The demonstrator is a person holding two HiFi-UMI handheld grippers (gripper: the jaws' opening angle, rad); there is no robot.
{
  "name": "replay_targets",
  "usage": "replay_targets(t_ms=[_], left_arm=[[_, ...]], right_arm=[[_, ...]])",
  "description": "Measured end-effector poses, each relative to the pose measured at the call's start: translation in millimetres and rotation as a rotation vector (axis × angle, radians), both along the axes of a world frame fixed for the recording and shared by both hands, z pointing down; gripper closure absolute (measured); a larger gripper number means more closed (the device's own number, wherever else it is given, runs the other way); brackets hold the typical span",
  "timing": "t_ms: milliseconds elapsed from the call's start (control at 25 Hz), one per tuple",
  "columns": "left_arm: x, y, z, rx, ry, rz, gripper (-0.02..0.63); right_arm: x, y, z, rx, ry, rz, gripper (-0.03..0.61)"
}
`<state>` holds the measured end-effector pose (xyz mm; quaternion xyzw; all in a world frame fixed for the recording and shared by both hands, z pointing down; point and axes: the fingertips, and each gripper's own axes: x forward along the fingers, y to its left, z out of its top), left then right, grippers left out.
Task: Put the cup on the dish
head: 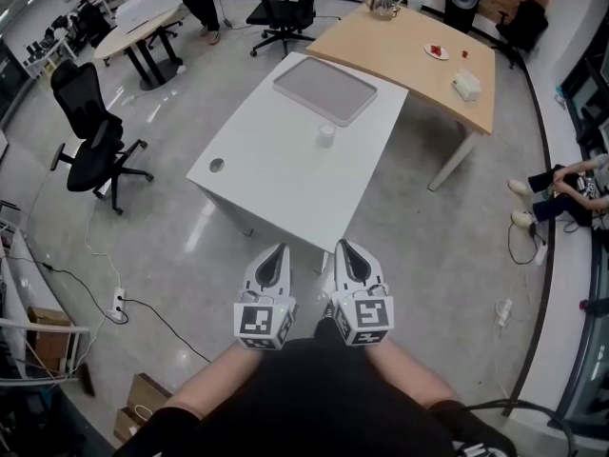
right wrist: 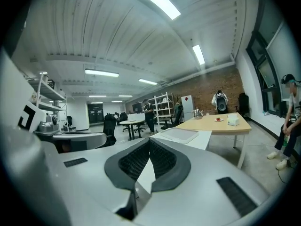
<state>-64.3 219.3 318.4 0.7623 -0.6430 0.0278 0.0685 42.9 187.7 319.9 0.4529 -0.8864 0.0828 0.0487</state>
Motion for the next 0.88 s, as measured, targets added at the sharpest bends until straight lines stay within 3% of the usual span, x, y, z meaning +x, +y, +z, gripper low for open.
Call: replay_targets(t_ms=[360, 880], left_arm=[[38, -76, -7, 0.003, -0.009, -0.017, 0.606], [22, -153, 20, -0.046, 0.0, 0.0, 0.606]], right_arm=[[20, -78, -7, -0.001, -0.005, -0.061, 0.568], [5, -146, 25, -0.061, 0.033, -0.059, 0.568]])
